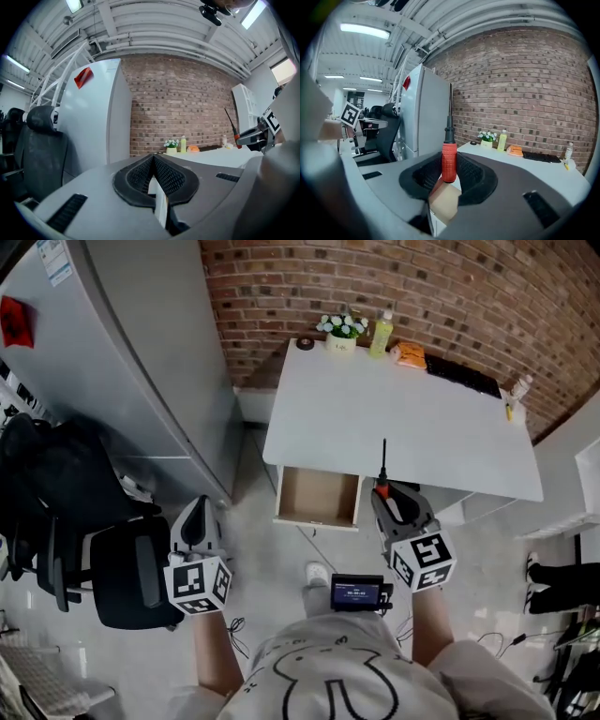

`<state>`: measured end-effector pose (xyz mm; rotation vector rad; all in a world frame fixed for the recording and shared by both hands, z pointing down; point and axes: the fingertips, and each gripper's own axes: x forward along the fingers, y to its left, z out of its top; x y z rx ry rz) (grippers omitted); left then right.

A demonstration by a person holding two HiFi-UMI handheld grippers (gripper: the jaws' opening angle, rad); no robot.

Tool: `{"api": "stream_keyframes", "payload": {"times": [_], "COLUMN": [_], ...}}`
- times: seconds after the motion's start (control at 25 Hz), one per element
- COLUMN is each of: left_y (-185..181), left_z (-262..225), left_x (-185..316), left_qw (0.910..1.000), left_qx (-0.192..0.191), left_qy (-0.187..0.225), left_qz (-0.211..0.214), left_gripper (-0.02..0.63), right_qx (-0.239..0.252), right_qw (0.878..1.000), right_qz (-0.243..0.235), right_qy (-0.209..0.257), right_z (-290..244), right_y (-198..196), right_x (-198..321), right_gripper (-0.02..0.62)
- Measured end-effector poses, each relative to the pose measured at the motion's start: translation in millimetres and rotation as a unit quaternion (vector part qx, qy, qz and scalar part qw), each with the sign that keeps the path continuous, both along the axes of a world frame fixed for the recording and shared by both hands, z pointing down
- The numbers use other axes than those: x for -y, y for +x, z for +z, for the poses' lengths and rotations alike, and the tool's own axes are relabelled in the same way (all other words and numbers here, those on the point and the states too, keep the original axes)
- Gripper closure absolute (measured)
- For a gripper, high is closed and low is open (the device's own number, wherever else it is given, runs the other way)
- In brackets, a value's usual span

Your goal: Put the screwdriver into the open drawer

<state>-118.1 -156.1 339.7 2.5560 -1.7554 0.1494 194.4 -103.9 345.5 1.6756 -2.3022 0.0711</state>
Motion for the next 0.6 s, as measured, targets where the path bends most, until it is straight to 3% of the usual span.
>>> {"api": "stream_keyframes", "payload": {"times": [0.32, 0.6], "left_y": [-3, -8], "left_z": [14, 34], "left_x": [69, 85], "left_qw": [0.9975, 0.9939], "left_qx": [-0.003, 0.004], "left_qy": [-0.025, -0.048], "left_qz": [-0.066, -0.099], "left_gripper": [0.595, 0.595], "right_qx": [-0.001, -0.006], "right_qw": [0.998, 0.992], "right_qz": [-0.064, -0.114], "right_qy": [-0.027, -0.055], "right_z": [9, 31], "right_y": [2, -13], "right_x": [104, 145], "right_gripper": [0.5, 0.5]}}
